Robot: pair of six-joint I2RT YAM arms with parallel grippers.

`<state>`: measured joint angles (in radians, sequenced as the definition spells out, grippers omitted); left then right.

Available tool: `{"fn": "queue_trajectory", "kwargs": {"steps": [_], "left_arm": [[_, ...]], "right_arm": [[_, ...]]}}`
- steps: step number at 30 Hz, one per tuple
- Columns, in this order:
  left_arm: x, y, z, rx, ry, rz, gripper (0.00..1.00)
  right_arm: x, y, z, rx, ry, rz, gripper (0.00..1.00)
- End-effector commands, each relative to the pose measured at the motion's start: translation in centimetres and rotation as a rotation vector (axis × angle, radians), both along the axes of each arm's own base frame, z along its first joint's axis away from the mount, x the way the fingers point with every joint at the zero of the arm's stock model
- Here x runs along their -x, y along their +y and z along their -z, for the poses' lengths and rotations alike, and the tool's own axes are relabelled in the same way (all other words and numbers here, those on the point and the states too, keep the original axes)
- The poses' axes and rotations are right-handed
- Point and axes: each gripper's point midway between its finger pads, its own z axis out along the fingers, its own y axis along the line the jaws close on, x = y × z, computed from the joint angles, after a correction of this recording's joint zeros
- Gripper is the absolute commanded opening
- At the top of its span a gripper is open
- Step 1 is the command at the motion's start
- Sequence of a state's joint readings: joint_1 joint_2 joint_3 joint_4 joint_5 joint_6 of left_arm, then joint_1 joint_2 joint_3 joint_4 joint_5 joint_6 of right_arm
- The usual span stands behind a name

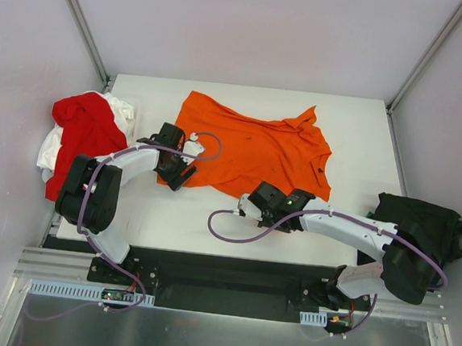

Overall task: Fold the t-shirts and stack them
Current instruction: Grap the side of the flattened tshirt closest away from the robot with both arms

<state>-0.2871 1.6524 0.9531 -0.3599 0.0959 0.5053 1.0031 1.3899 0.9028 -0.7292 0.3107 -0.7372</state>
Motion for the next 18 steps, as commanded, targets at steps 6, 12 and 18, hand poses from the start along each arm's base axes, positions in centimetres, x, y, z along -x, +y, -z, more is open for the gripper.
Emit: {"fn": "queue_trajectory", "kwargs": {"steps": [6,12,18], "left_arm": [[5.3,2.4,2.4,-0.078,0.227,-0.036,0.47],[5.6,2.5,2.5,-0.065,0.249,-0.051,0.25],[5.8,2.6,2.3,-0.065,0.265,-0.054,0.0]], "right_arm": [[-0.4,-0.2,-1.5,-0.009,-0.031,0.009,0.01],[0.0,-0.9,-1.8,-0.012,-0.038,0.019,0.01],[0.1,-1.5,-2.5,-0.024,-0.057,0.027,0.01]]}}
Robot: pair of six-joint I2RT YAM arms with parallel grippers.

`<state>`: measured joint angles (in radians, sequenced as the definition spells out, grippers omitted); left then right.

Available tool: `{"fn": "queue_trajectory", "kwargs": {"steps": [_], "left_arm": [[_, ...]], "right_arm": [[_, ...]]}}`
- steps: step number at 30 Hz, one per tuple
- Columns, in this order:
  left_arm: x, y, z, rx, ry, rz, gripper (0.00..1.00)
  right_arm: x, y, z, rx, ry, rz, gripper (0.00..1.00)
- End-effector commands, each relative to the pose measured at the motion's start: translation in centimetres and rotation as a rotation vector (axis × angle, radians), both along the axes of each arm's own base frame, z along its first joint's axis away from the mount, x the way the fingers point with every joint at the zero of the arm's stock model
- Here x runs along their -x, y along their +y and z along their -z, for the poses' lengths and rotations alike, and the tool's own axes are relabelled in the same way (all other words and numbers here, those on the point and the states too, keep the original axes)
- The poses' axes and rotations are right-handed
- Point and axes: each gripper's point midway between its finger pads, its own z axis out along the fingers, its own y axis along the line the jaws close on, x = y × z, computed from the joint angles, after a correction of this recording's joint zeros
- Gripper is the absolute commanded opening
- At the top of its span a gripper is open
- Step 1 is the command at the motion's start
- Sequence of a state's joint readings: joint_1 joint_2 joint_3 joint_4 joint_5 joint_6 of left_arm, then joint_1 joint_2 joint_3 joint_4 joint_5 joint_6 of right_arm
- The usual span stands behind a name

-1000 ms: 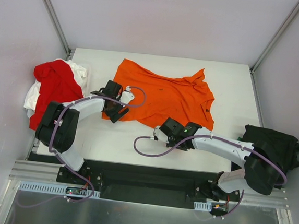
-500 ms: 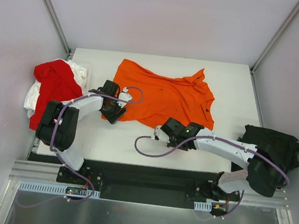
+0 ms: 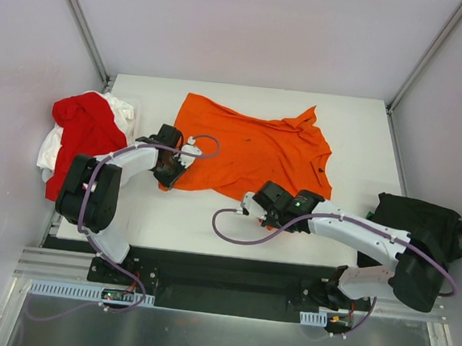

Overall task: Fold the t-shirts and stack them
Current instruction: Grap the side of the flattened tshirt closest away from the robot with both arms

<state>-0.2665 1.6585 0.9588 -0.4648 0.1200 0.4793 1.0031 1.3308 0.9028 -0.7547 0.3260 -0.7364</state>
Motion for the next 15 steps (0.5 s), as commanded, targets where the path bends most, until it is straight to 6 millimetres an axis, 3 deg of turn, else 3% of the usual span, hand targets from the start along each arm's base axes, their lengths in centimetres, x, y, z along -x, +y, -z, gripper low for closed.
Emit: {"fn": "queue_trajectory", "kwargs": {"steps": [1,11,15], "left_arm": [[3.4,1.8,1.7,-0.061,0.15,-0.015,0.0],[3.0,0.7,-1.4,0.012,0.068,-0.02,0.0],[4.7,0.3,-2.0,0.06,0.065,-0.018,0.0]], "right_arm": [[0.1,-1.1,-1.2,-0.005,-0.03,0.023,0.01],[1.0,-1.4,-3.8,-0.115,-0.031,0.024,0.01],[1.8,-1.7,-5.1,-0.169,-0.028,0.013,0.01]]}}
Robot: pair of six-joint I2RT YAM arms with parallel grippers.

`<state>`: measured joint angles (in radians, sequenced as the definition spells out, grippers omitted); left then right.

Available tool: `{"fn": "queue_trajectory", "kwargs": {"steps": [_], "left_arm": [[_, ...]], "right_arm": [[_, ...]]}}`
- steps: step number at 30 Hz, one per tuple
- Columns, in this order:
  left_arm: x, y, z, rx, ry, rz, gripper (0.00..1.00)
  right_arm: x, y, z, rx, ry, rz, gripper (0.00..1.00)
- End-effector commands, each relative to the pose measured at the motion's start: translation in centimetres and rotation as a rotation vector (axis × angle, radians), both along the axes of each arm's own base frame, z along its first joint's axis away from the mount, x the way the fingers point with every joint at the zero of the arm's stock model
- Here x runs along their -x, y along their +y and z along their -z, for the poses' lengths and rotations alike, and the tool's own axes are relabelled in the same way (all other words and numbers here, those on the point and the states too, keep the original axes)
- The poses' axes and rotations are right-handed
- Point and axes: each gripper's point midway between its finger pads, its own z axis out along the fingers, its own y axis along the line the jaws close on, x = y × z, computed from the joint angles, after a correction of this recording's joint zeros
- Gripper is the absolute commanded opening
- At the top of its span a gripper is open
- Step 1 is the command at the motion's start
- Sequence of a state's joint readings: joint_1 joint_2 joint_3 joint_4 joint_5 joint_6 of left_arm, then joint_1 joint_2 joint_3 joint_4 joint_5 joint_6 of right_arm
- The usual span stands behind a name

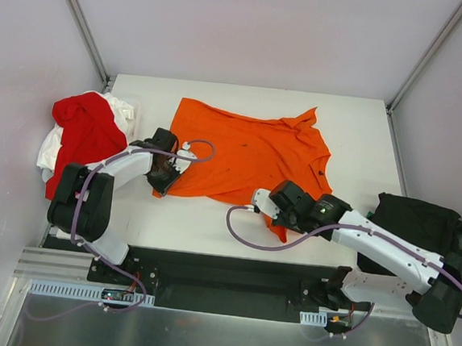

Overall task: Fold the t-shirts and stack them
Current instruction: Grap the side of the flattened tshirt closest away from the robot with both arms

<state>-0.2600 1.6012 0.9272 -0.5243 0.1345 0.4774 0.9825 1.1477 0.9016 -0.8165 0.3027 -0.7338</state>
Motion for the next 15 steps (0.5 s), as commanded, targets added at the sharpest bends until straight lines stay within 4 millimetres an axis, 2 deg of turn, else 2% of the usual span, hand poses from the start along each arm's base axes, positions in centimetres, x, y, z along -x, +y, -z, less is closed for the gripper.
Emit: {"fn": "queue_trajectory", "kwargs": {"steps": [1,7,9,11,15], "left_arm": [[3.1,-0.3,-1.5,0.067,0.033,-0.008,0.0],[5.5,-0.4,-3.0,0.089,0.014,0.0,0.0],[5.7,-0.6,-3.7,0.092,-0.006,0.006,0.0],[5.7,-0.5,-4.1,0.085,-0.017,0.001,0.0],[4.5,-0.7,-5.0,0.08,-0.05,0.001,0.0]], "right_arm": [[1.2,-0.5,-2.2,-0.077,0.01,-0.006,0.01],[2.4,-0.7,-3.4,-0.141,0.031,-0.027,0.01],[2.4,-0.7,-3.6,-0.154,0.027,-0.026,0.01],[2.2,-0.8,-3.9,-0.162,0.01,-0.023,0.01],[1.3,-0.8,-4.4,-0.154,-0.035,-0.013,0.01]]}}
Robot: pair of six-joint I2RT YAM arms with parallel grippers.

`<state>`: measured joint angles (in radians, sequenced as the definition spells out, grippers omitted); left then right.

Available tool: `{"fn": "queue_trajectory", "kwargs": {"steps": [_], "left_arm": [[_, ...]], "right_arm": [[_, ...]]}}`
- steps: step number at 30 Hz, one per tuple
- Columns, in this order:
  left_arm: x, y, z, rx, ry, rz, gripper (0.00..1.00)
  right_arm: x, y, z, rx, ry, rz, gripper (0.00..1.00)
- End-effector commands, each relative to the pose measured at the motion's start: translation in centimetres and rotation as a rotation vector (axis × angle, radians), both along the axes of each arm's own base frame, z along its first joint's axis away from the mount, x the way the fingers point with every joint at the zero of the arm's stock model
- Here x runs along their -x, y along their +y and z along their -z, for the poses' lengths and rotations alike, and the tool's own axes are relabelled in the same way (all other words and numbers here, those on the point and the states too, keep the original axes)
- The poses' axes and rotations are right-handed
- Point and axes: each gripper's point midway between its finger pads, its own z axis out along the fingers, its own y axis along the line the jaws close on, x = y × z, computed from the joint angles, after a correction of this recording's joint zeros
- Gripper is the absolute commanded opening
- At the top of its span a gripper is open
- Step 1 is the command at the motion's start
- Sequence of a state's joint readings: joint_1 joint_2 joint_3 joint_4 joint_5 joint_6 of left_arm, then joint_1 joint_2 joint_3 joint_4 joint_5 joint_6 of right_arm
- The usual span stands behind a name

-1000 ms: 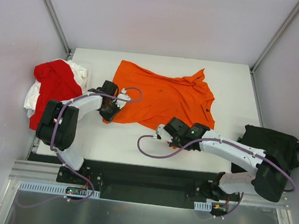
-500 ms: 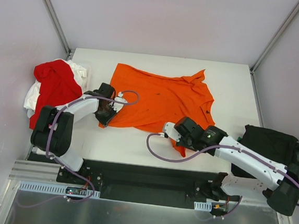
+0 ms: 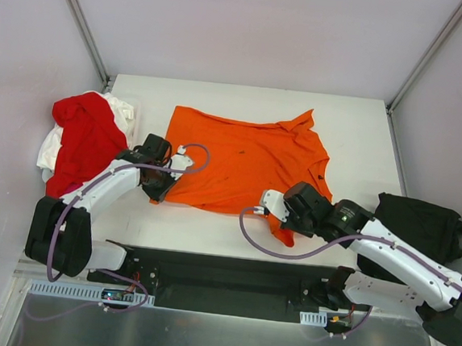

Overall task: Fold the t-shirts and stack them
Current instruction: Grap the side of the flattened tshirt closest away from the robot with both arms, then fold the flattened tshirt in 1/3 of the way

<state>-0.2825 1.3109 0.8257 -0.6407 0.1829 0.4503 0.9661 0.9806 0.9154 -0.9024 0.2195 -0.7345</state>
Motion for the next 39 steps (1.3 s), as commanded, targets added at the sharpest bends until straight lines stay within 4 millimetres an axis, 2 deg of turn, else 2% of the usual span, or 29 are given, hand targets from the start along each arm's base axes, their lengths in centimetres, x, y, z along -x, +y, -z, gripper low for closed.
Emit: {"fn": "queue_trajectory", "kwargs": {"steps": [1,8,13,19,26,27,30,32,33,34,37,39], "left_arm": [[-0.3,-0.4,-1.3,0.01,-0.002,-0.007,0.0],[-3.4,-1.1,-2.5,0.011,-0.028,-0.01,0.0],[-6.7,-1.5,-4.3,-0.003,-0.097,-0.017,0.0],[-10.0,-1.6,-4.8,-0.042,-0.124,-0.011,0.0],[-13.5,-1.6,-4.7,-0.077,-0.14,-0.01,0.0],[-13.8,-1.5,-4.6,-0.081,-0.14,-0.009,0.0],[-14.8,-1.5,-4.6,-0.082,-0.145,-0.015,0.0],[-15.4,-1.4,-4.6,-0.085,-0.149,-0.018,0.0],[-15.5,-1.3,-4.7,-0.088,-0.152,-0.016,0.0],[-15.6,-1.3,-4.4,-0.094,-0.146,-0.014,0.0],[-16.1,-1.3,-4.4,-0.097,-0.15,-0.013,0.0],[-16.4,-1.4,-4.5,-0.094,-0.154,-0.015,0.0]], "right_arm": [[-1.0,0.3,-2.1,-0.037,-0.059,0.017,0.01],[-3.8,0.0,-4.3,-0.032,-0.156,0.071,0.01],[-6.6,-0.4,-6.1,-0.023,-0.204,0.119,0.01],[-9.8,-1.0,-7.5,-0.005,-0.231,0.157,0.01],[-13.8,-1.3,-7.1,0.037,-0.201,0.171,0.01],[-14.6,-1.2,-6.3,0.054,-0.179,0.171,0.01],[-16.6,-1.7,-5.9,0.07,-0.169,0.188,0.01],[-17.9,-1.9,-4.6,0.091,-0.136,0.199,0.01],[-18.6,-1.9,-4.7,0.093,-0.141,0.199,0.01],[-19.4,-2.1,-3.8,0.107,-0.123,0.208,0.01],[-21.1,-2.2,-3.2,0.116,-0.117,0.214,0.01],[-22.0,-2.3,-1.9,0.134,-0.098,0.218,0.01]]}}
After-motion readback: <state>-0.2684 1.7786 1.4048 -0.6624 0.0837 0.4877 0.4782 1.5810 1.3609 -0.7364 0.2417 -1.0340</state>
